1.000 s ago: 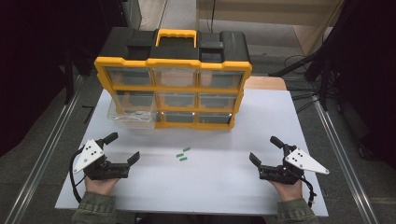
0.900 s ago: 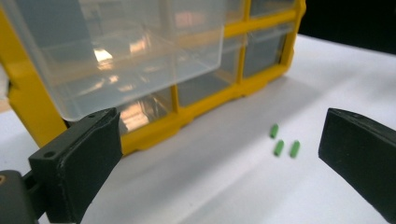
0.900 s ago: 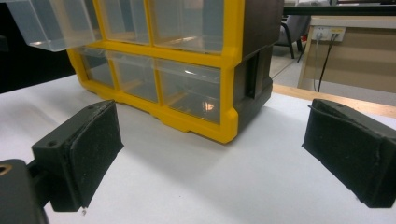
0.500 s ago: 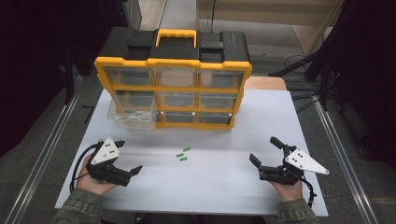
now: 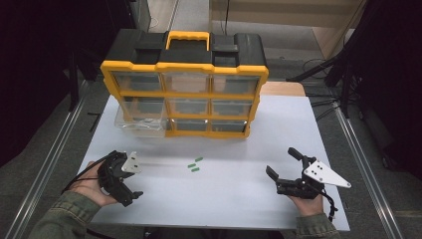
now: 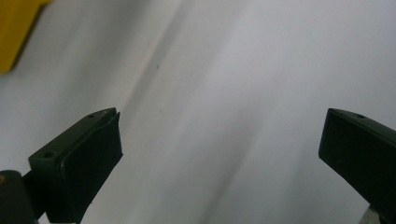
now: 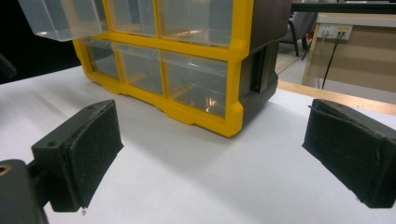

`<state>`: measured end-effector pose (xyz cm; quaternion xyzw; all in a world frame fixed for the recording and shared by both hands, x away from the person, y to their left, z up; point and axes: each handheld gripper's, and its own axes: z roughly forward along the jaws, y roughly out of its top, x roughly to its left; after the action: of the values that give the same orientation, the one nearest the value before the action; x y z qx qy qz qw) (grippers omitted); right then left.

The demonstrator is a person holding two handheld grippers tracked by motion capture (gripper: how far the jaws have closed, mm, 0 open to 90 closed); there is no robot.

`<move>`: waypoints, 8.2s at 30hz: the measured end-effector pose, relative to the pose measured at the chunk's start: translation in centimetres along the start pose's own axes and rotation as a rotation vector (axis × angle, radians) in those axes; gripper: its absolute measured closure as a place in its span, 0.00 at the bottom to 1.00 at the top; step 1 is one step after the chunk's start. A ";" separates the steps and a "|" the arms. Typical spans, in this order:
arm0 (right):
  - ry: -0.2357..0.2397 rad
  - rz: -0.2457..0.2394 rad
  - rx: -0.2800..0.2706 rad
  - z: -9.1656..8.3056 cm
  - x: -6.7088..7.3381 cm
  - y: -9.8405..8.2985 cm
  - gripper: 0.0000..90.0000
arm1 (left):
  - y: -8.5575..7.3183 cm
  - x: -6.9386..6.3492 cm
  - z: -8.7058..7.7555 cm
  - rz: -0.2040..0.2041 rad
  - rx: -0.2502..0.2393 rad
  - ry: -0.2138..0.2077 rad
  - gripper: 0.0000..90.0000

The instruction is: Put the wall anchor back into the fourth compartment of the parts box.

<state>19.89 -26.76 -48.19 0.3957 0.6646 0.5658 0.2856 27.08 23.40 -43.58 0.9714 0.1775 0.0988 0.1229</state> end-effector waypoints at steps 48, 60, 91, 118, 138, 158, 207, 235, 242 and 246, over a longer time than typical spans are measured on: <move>0.008 0.037 -0.028 -0.9 -0.2 0.0 0.04 | 14.9 -2.7 5.5 0.199 0.142 -0.032 0.00; 0.010 0.041 -0.033 -1.1 -0.3 0.0 0.04 | 16.6 -1.9 6.7 0.223 0.169 -0.058 0.13; 0.025 0.023 -0.015 -0.9 -0.2 0.0 0.04 | 17.6 -0.5 8.5 0.204 0.205 -0.106 0.86; 0.016 0.025 -0.015 -1.1 -0.3 -0.1 0.04 | 18.1 -0.9 2.8 0.197 0.173 -0.108 0.93; 0.005 0.033 -0.016 -0.8 -0.6 0.0 0.04 | 18.2 1.2 -8.7 0.159 0.104 -0.017 0.93; 0.036 0.015 0.011 -0.2 -0.1 -0.2 0.04 | 16.9 8.0 -13.0 0.025 0.093 0.032 0.93; 0.020 0.009 0.007 -0.4 -0.3 -0.1 0.04 | 19.2 1.5 -10.6 0.139 0.060 0.046 0.01; 0.023 0.004 0.008 -0.3 -0.3 -0.2 0.04 | 21.0 -2.8 0.1 0.212 0.116 0.009 0.01; 0.028 0.002 0.012 -0.2 -0.2 -0.2 0.04 | 20.3 -3.0 2.5 0.210 0.147 -0.014 0.01; 0.028 0.000 0.012 -0.2 -0.2 -0.2 0.04 | 19.8 -3.5 3.8 0.196 0.147 -0.022 0.01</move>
<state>19.79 -27.08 -48.33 0.3896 0.6720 0.5672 0.2738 31.10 3.39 -42.28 0.9915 0.0870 0.0863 0.0430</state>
